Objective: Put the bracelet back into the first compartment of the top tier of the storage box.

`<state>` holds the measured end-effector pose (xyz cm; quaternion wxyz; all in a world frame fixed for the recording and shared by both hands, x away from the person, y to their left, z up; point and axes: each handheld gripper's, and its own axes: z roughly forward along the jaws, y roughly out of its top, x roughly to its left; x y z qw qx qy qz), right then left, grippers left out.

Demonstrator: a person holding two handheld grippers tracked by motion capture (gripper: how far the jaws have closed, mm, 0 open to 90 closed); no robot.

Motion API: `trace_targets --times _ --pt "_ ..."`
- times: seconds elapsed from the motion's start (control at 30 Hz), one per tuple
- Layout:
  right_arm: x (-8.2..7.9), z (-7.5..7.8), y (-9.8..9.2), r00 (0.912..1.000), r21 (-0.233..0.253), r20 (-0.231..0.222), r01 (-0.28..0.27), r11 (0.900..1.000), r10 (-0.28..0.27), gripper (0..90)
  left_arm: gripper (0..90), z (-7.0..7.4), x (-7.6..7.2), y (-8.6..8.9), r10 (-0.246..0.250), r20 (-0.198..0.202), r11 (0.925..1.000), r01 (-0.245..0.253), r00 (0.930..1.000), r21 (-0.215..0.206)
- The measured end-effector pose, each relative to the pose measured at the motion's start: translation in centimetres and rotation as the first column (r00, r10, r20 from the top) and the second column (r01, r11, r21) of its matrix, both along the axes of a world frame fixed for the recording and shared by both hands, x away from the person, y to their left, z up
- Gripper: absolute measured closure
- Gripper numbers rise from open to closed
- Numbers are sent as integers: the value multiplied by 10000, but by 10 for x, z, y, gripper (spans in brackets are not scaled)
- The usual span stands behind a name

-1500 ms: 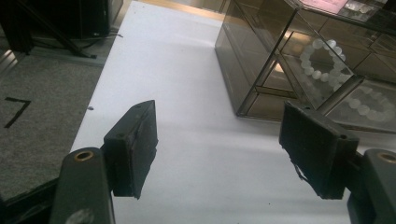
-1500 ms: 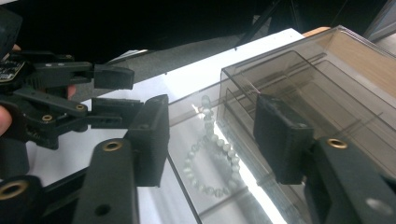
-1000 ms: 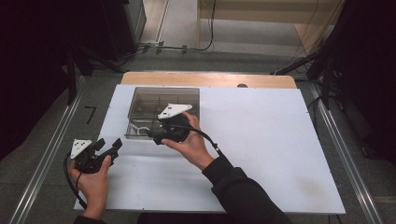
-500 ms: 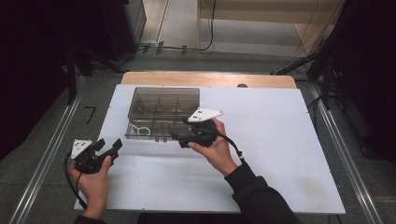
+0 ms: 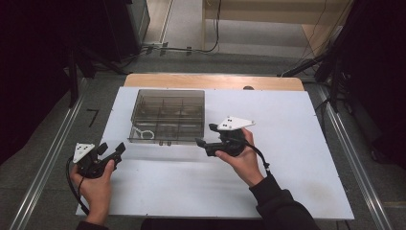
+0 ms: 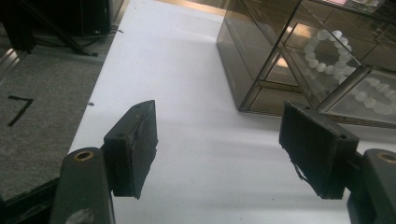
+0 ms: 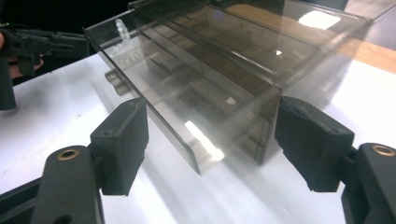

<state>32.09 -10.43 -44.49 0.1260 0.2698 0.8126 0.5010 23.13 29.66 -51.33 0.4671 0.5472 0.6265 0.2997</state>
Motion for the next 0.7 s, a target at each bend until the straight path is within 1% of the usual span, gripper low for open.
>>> trace_targets --times 0.1,0.2,0.3,0.43,0.53,0.7 --pt "-1 -3 -9 9999 6 -62 119 9999 -119 239 290 0 0 0 -6 -15 10000 6 10000 12" --pt "-2 -8 -16 9988 -132 -286 383 9992 -386 230 290 0 0 0 -5 -17 10000 5 10000 24" --pt "-3 -13 -25 9977 -151 -302 602 9981 -607 229 290 0 0 0 25 -36 10000 -25 10000 17" --pt "-5 -18 -38 9955 -226 -222 919 9955 -924 225 290 -1 0 1 33 -53 10000 -33 10000 2" --pt "-8 -20 -48 9931 -296 -75 1170 9927 -1173 221 290 0 -1 0 29 -31 10000 -29 10000 10" --pt "-11 -25 -69 9865 -357 -80 1633 9859 -1637 215 290 -1 -1 0 43 -68 10000 -43 10000 18"
